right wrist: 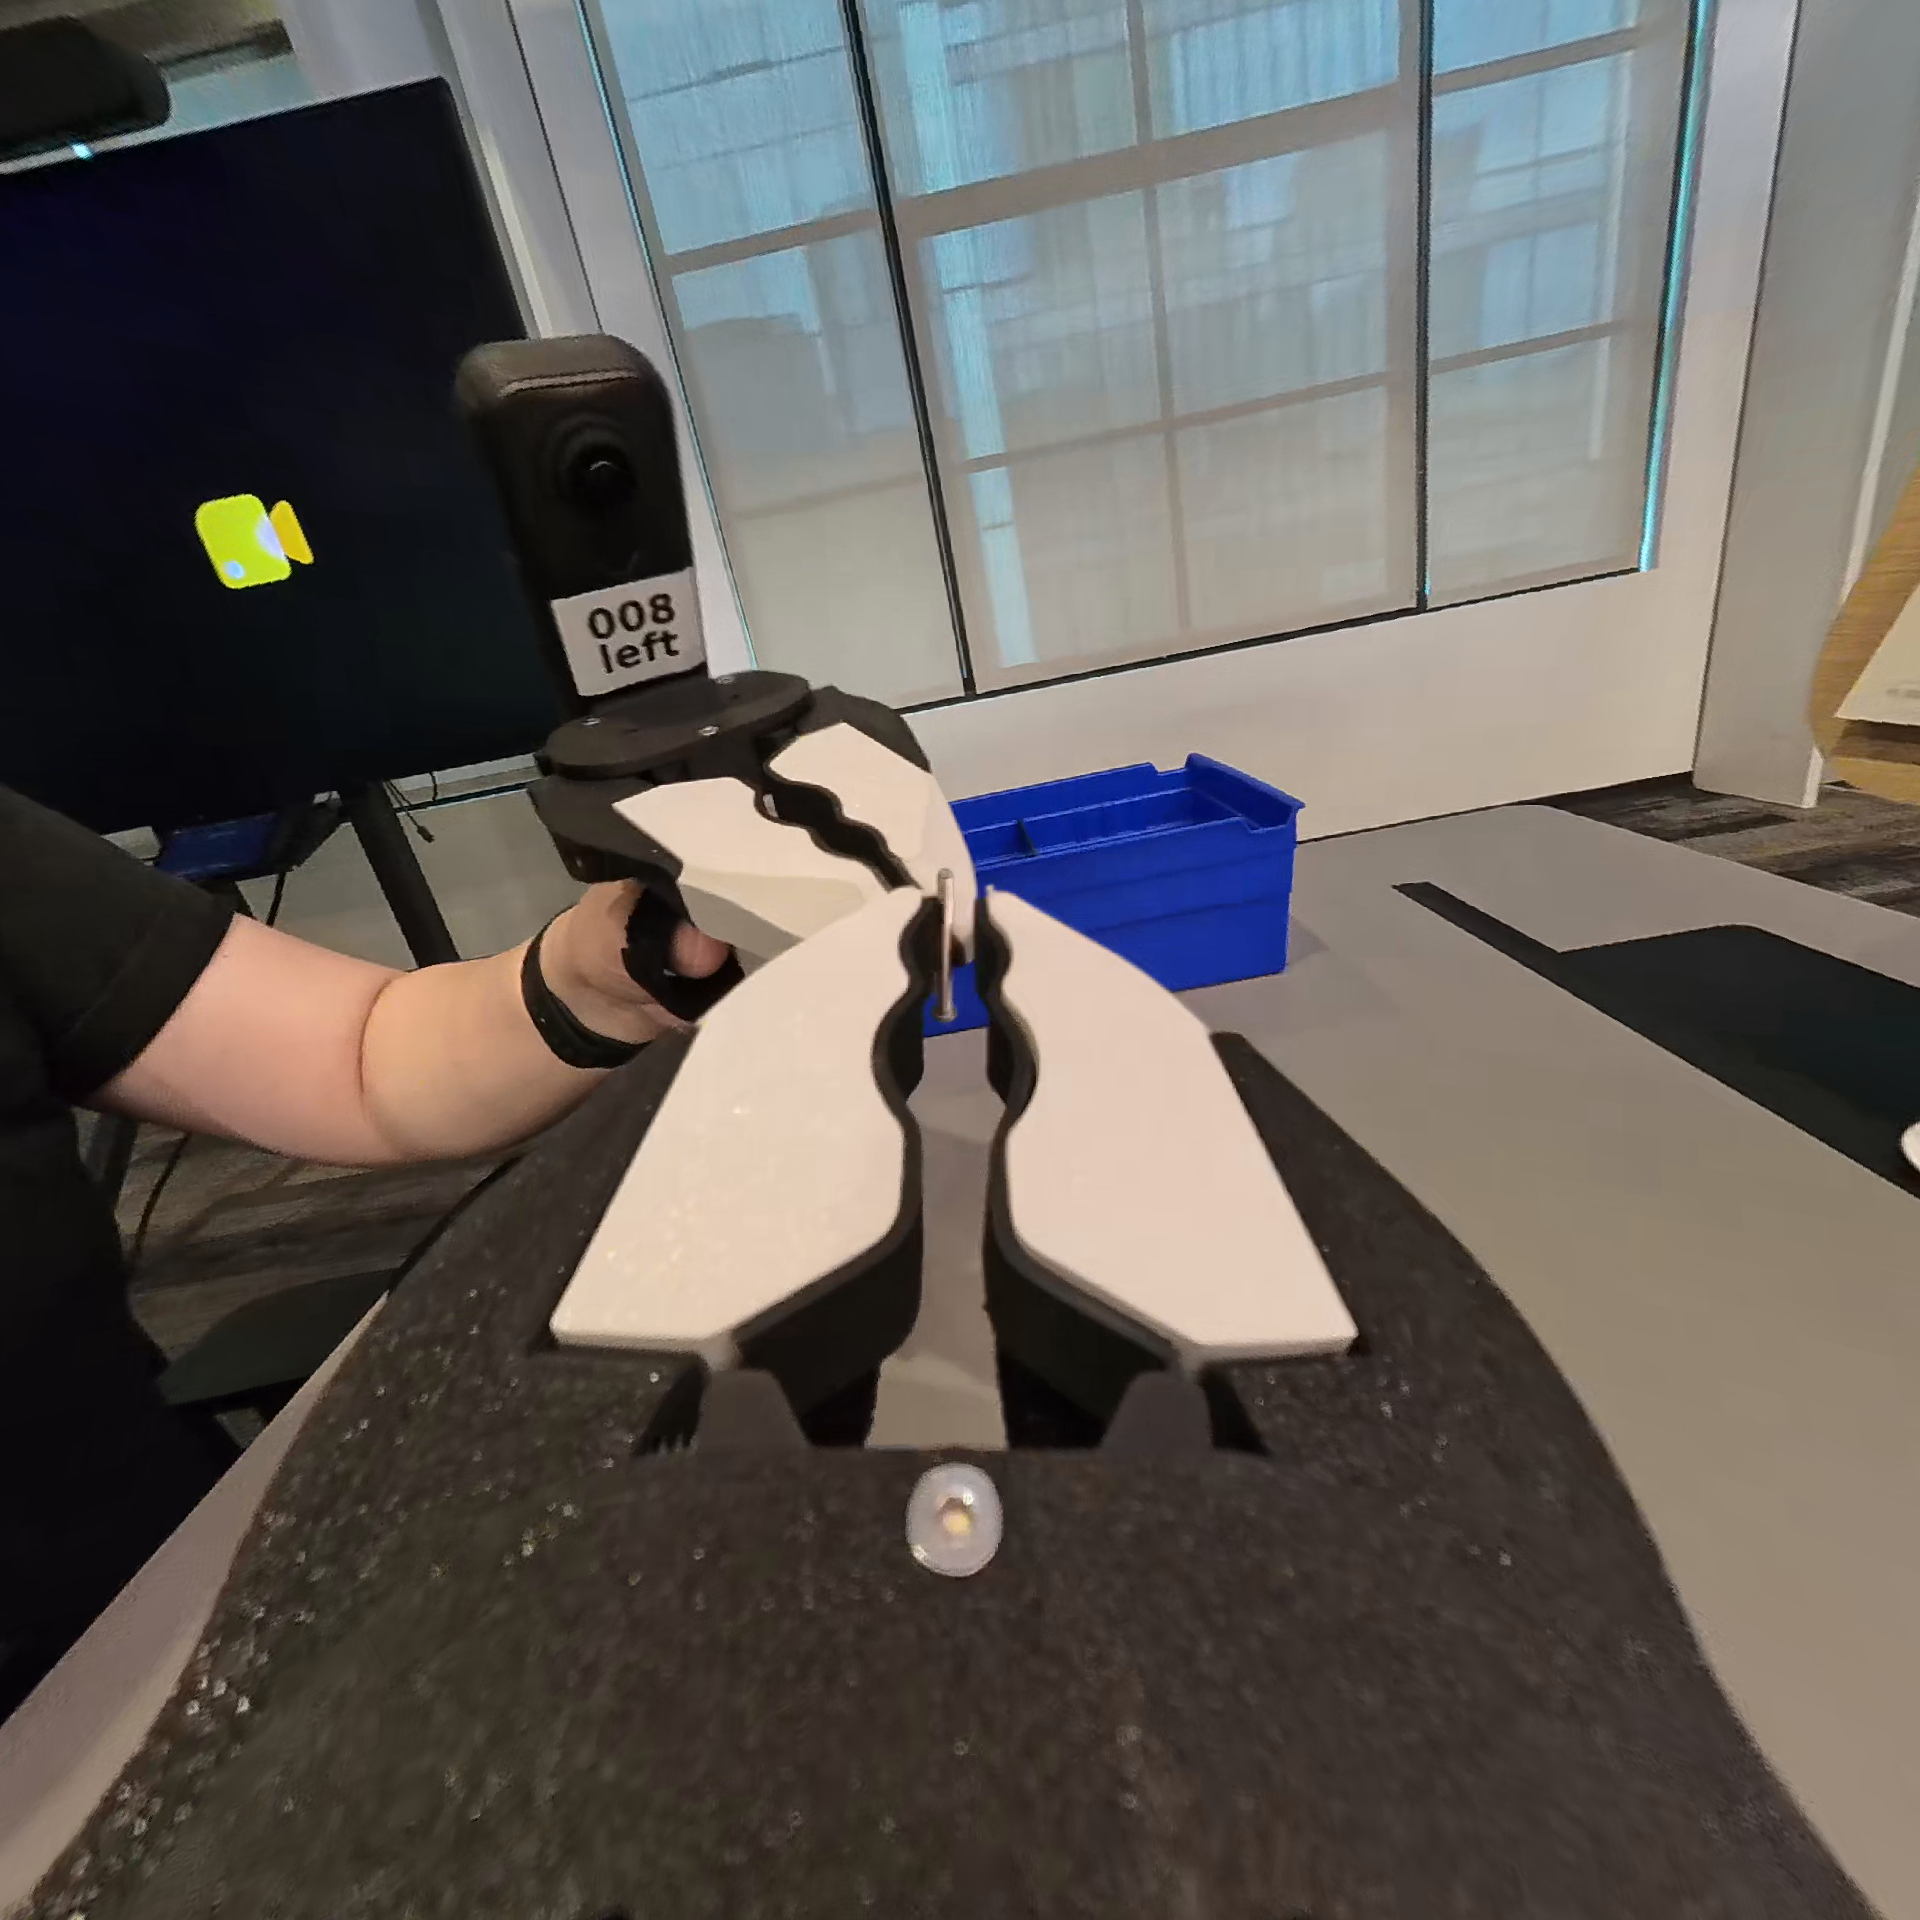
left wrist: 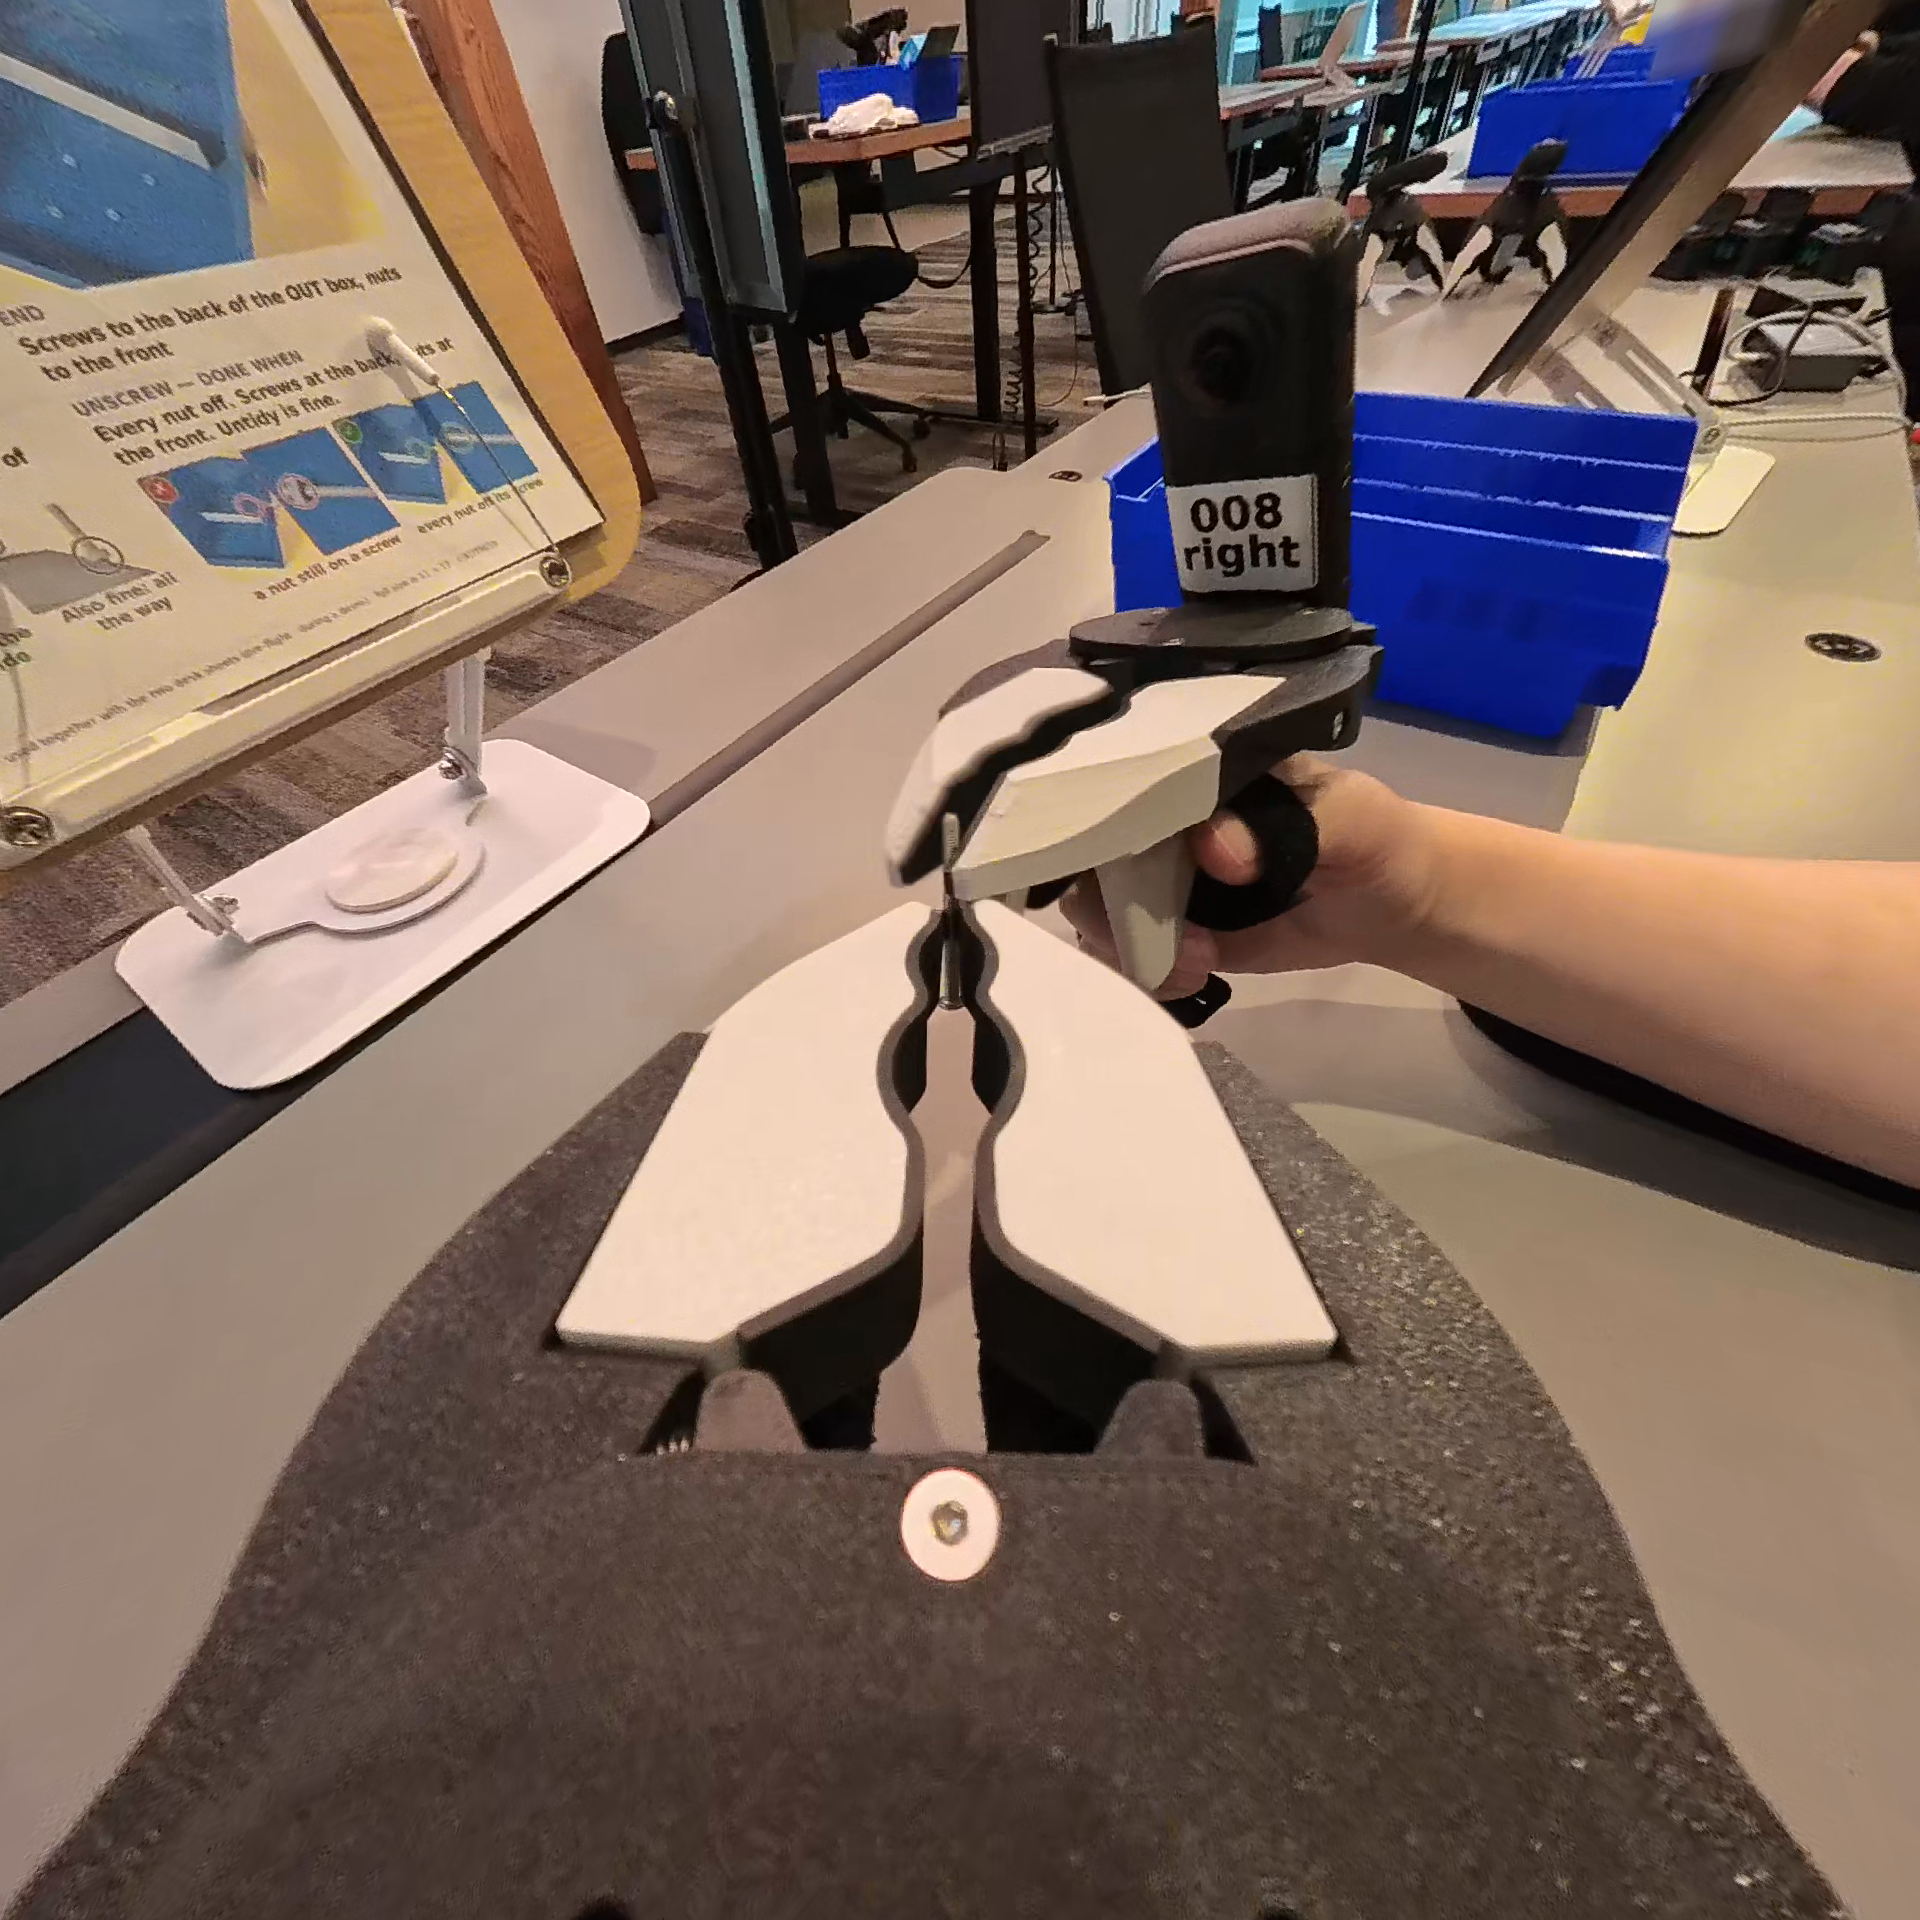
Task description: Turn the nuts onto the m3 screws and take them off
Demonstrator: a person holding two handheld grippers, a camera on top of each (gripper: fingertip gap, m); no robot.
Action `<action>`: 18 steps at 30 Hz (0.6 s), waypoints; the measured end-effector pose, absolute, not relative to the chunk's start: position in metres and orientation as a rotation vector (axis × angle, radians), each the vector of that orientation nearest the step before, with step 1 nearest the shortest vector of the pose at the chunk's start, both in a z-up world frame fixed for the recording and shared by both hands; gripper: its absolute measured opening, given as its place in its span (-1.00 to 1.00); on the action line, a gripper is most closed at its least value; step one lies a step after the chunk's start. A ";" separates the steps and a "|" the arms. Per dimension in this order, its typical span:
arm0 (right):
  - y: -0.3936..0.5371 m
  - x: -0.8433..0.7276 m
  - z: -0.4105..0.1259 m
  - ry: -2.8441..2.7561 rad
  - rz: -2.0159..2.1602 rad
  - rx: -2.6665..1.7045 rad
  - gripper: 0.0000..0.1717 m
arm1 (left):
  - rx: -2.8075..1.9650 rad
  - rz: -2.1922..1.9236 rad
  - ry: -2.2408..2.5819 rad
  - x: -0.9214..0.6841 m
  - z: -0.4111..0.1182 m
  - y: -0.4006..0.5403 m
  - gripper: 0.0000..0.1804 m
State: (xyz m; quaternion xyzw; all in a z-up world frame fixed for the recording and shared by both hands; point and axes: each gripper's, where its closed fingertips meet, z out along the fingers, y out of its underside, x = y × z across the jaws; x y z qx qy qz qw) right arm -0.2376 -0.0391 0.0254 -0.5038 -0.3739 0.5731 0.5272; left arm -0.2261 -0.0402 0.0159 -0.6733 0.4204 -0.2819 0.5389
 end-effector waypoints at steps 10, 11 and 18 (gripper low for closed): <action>-0.038 -0.229 0.034 -0.831 1.501 -1.198 -0.97 | -1.685 -0.858 0.984 -0.235 0.014 -0.038 -0.60; -0.037 -0.229 0.033 -0.829 1.507 -1.205 -0.97 | -1.693 -0.910 0.961 -0.236 0.016 -0.037 -0.61; -0.036 -0.233 0.024 -0.830 1.556 -1.279 -0.97 | -1.794 -1.121 0.968 -0.231 0.013 -0.039 -0.73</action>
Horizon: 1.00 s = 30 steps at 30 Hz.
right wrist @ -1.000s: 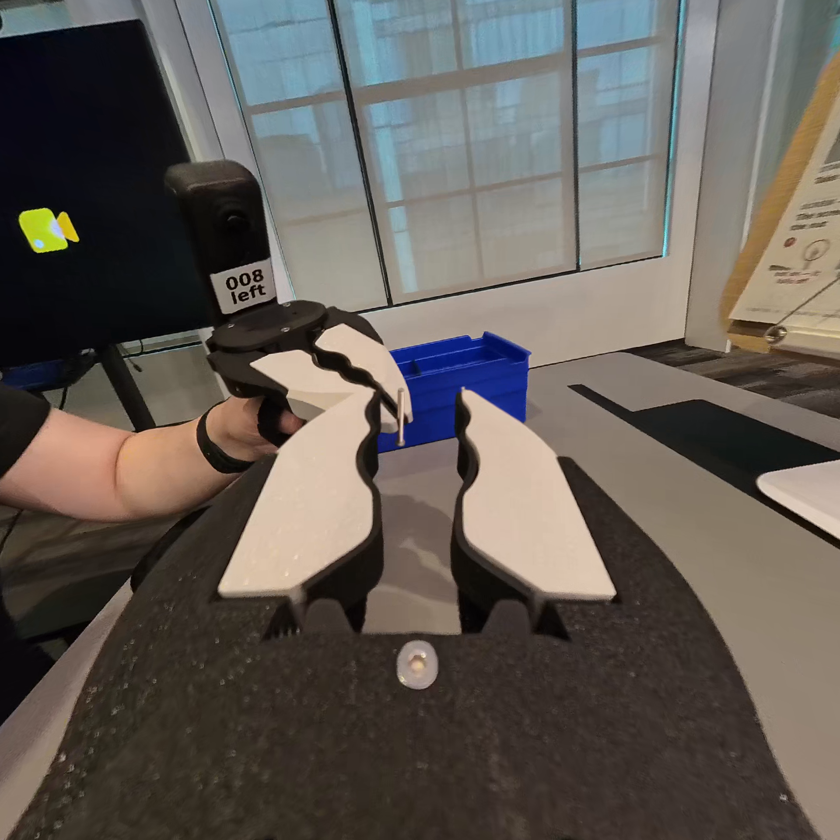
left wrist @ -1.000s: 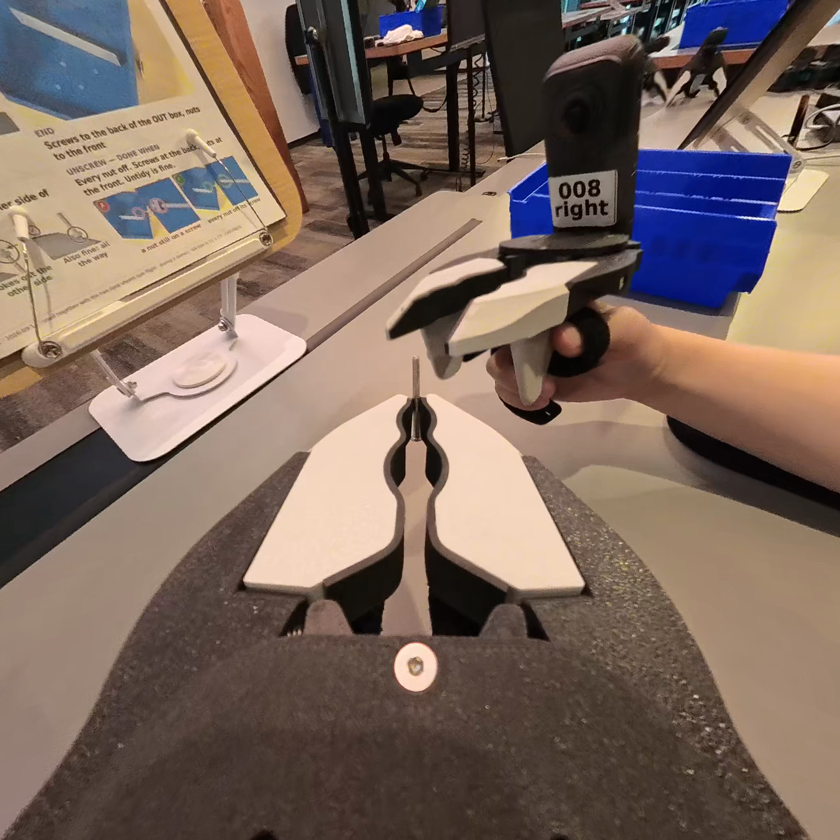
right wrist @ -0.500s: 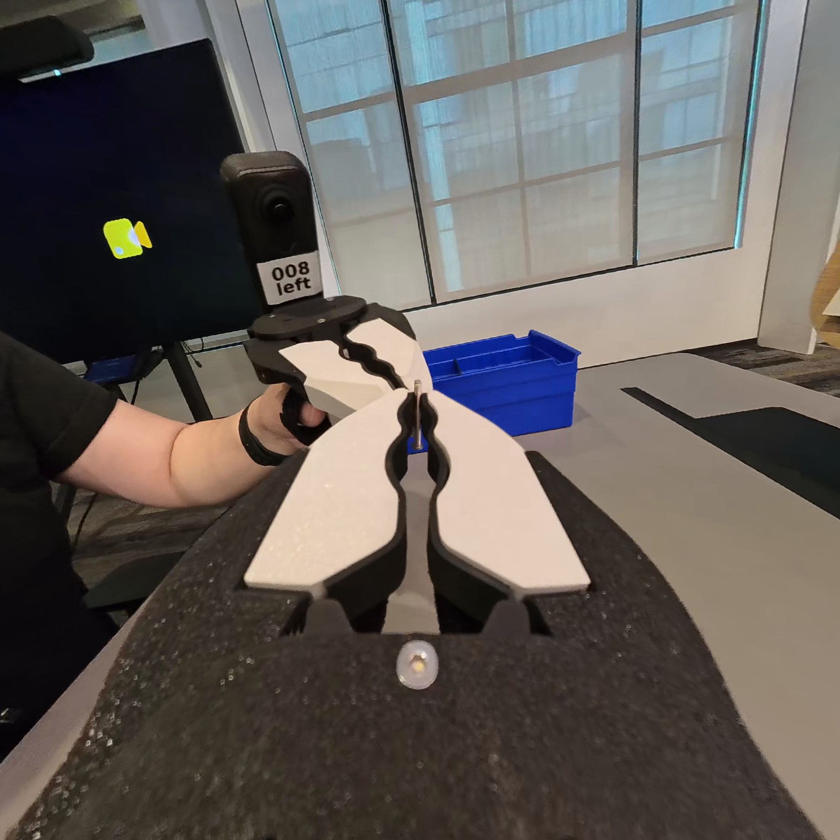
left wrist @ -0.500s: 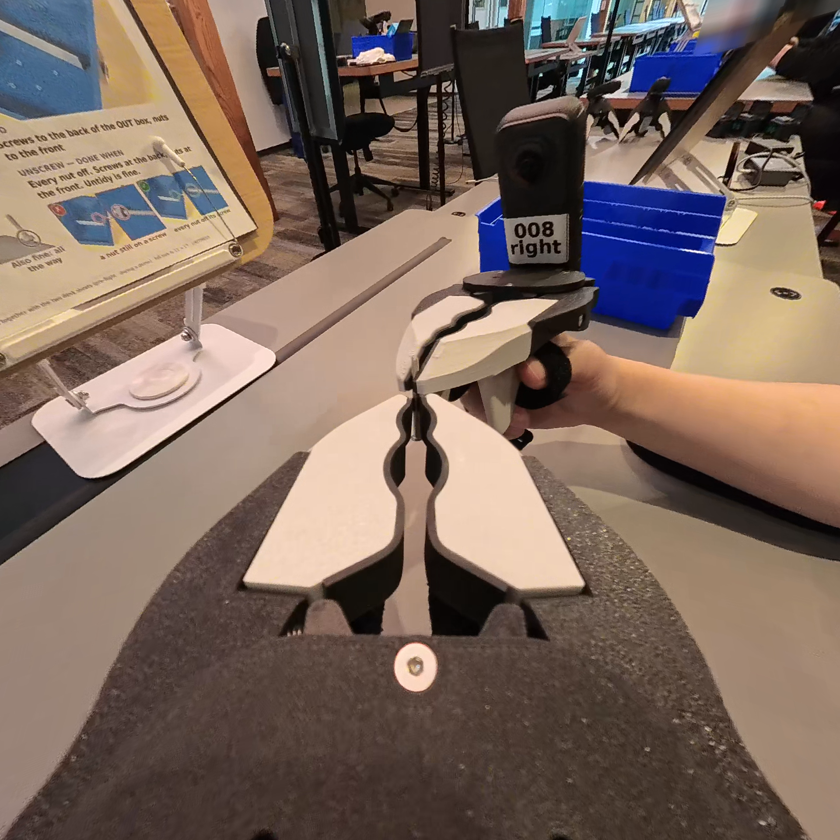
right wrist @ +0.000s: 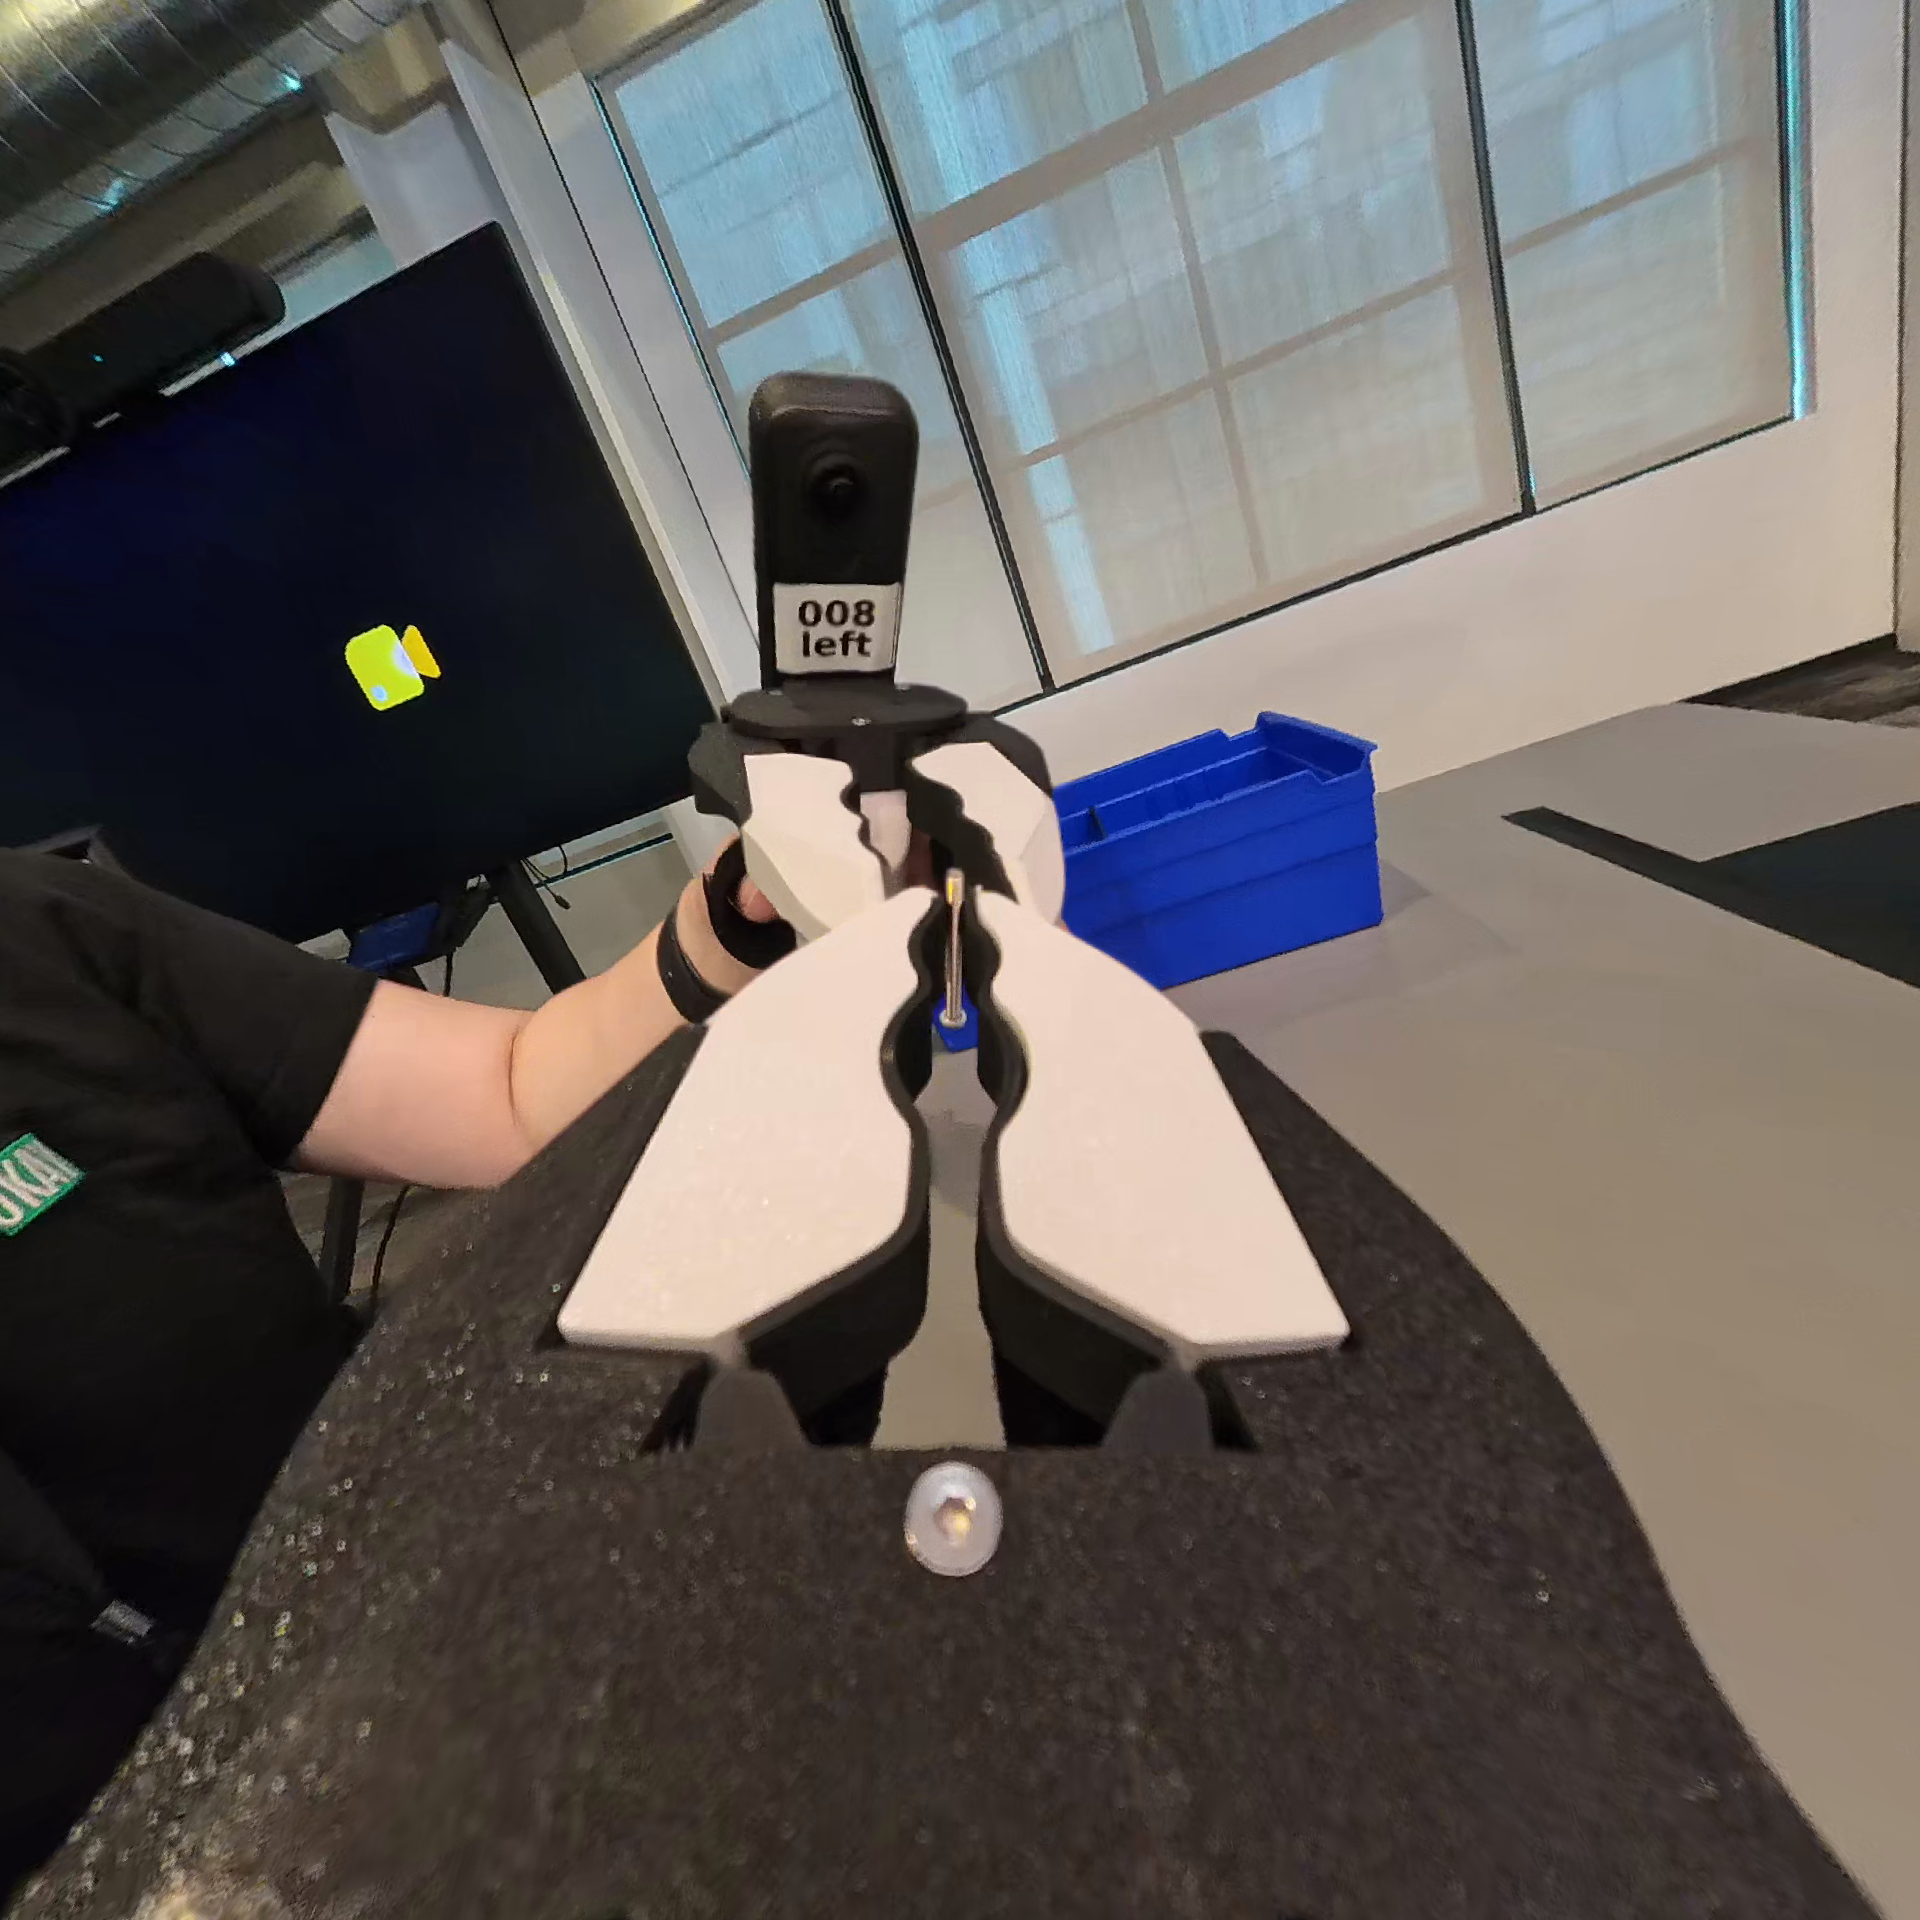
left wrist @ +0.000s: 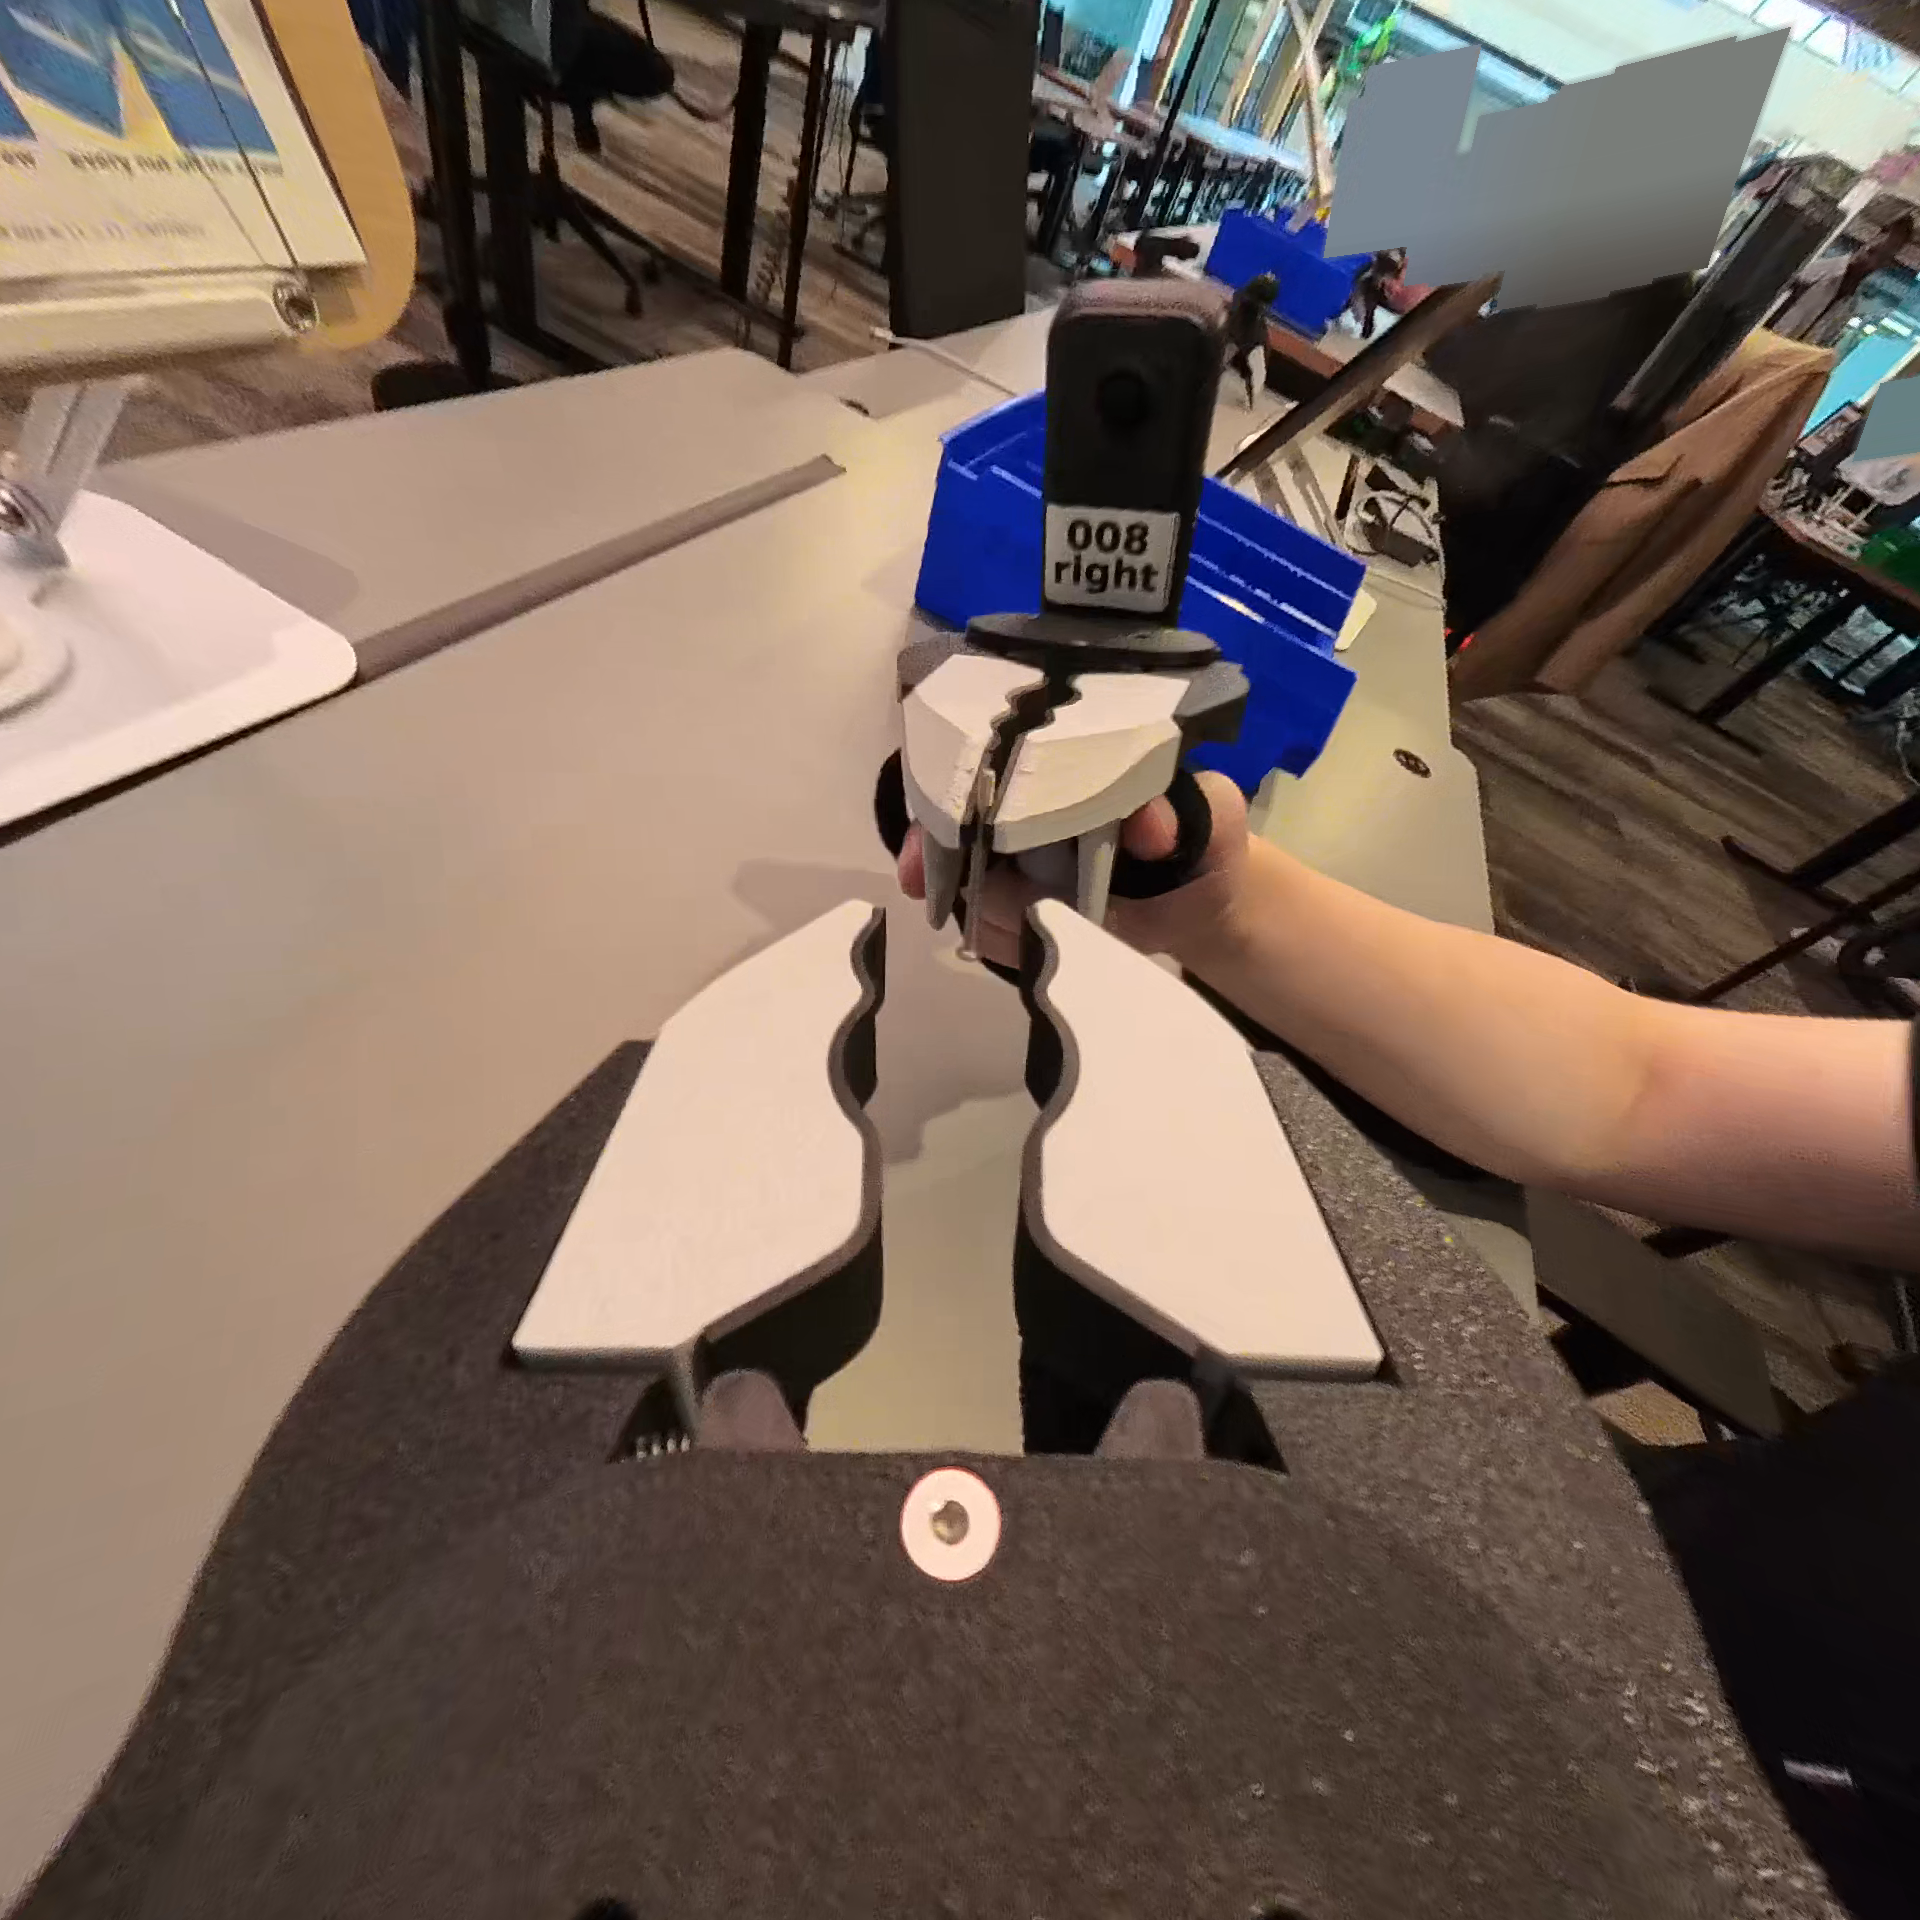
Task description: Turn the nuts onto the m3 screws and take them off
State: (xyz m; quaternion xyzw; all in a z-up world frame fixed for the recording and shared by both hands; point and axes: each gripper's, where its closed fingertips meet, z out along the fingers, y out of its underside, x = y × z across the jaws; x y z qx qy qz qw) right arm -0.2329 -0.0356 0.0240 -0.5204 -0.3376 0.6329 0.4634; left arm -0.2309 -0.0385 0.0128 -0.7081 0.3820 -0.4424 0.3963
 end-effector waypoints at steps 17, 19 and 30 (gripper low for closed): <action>-0.028 -0.231 0.015 -0.793 1.608 -1.337 -0.97 | -1.904 -1.216 0.986 -0.220 -0.003 -0.034 -0.89; -0.029 -0.231 0.013 -0.802 1.609 -1.342 -0.97 | -1.917 -1.219 0.997 -0.219 -0.007 -0.036 -0.90; -0.030 -0.235 0.008 -0.819 1.616 -1.369 -0.97 | -1.930 -1.247 1.001 -0.219 -0.010 -0.037 -0.96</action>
